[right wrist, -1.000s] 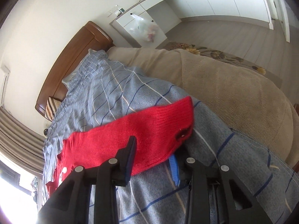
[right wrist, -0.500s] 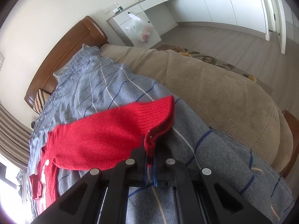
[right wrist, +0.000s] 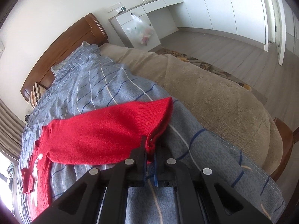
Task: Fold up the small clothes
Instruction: 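Grasp the sleeve cuff with the right tool and pull it outward straight, then open the right tool to release the sleeve and move the left tool to the other sleeve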
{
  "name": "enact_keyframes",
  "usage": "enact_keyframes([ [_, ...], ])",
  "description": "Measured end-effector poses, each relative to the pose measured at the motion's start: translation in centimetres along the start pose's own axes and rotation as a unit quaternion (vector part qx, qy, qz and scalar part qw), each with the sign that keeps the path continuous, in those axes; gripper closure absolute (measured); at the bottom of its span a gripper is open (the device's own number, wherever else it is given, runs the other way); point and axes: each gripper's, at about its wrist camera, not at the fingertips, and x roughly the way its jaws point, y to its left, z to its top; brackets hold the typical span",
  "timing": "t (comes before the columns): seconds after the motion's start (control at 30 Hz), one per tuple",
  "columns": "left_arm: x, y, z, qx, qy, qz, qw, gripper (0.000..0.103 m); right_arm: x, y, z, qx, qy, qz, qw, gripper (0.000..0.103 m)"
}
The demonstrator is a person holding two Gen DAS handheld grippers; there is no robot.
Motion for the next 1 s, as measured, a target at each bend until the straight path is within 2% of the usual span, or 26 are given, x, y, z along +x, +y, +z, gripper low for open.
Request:
enact_keyframes([
  [0.13,-0.1,0.4,0.0,-0.009,-0.009,0.005,0.9999,0.013,-1.6,0.1,-0.3,-0.022,-0.012,-0.020,0.999,0.097],
  [0.23,-0.7,0.9,0.2,-0.021,-0.030,0.004,0.9993,0.009,-3.1,-0.2,-0.7,-0.028,-0.027,-0.047,0.998,0.089],
  [0.37,-1.1,0.9,0.7,-0.010,-0.055,0.028,0.9980,0.007,-5.7,-1.3,-1.8,-0.011,-0.058,-0.078,0.995,0.053],
  [0.4,-1.1,0.7,0.7,0.000,-0.059,0.038,0.9975,0.007,-6.4,-1.5,-2.2,-0.006,-0.067,-0.083,0.994,0.051],
  [0.5,-0.6,-0.1,0.9,0.044,-0.061,0.084,0.9937,0.007,-8.4,-1.3,-3.5,-0.004,-0.086,-0.086,0.993,0.049],
  [0.57,-0.3,-0.6,0.9,0.072,-0.056,0.094,0.9913,0.007,-9.7,-0.7,-4.5,-0.010,-0.095,-0.079,0.992,0.046],
  [0.7,-0.5,-1.0,1.3,0.077,-0.049,0.069,0.9934,0.007,-12.1,1.2,-6.9,-0.029,-0.112,-0.062,0.991,0.040],
  [0.8,-0.4,-1.2,2.5,0.073,-0.035,0.056,0.9952,0.007,-13.1,3.1,-8.8,-0.050,-0.117,-0.043,0.991,0.040],
  [1.0,-2.2,-0.2,7.5,0.048,-0.083,0.037,0.9947,0.006,-14.1,7.5,-13.2,-0.125,-0.114,-0.001,0.986,0.035],
])
